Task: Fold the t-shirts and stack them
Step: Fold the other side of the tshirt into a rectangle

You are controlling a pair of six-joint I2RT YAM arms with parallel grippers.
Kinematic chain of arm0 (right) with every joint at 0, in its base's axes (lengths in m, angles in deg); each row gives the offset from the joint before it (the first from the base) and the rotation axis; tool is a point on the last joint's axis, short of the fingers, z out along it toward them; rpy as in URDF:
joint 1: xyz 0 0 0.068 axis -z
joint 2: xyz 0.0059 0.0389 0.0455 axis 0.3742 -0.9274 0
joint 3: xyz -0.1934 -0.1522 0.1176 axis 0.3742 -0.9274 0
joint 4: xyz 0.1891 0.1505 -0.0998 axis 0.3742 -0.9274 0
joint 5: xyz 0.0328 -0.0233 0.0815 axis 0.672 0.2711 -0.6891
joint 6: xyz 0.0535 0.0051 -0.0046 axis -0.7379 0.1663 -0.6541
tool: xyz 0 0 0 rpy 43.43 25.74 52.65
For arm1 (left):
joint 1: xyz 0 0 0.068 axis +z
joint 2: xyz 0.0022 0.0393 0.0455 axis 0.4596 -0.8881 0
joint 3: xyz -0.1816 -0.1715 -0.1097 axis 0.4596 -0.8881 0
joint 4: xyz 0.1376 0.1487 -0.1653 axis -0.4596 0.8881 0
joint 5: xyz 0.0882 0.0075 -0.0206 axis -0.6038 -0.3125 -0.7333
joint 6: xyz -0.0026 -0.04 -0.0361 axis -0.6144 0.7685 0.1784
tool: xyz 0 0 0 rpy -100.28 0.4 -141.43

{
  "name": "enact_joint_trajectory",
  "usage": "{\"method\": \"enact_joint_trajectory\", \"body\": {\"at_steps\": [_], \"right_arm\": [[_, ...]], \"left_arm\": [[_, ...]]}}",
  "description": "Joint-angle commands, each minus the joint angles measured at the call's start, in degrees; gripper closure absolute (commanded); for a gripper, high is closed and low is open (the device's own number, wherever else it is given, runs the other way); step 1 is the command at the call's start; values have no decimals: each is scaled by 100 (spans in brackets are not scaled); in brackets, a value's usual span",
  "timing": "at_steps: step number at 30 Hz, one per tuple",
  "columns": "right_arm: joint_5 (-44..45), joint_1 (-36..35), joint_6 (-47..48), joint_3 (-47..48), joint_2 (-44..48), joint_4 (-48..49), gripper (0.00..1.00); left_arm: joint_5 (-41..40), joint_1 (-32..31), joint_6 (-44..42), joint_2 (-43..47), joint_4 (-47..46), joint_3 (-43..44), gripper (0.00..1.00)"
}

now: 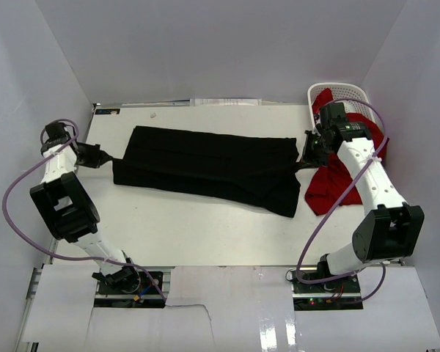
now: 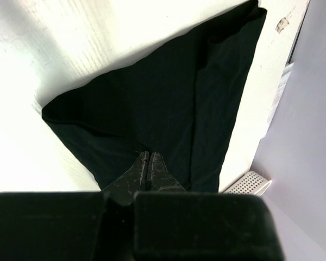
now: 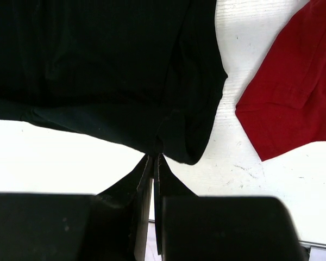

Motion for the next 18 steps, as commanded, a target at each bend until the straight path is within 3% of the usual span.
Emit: {"method": "enact_joint_trajectory", "body": {"at_steps": [1,18], "right_arm": [[110,58,141,303,-41,161,92],[206,93,114,681,-551,258,92]], "left_arm": [[-104,7,-2,-58,-64,397,100],[-131,-529,-116,-1016,-38,1443,100]]}}
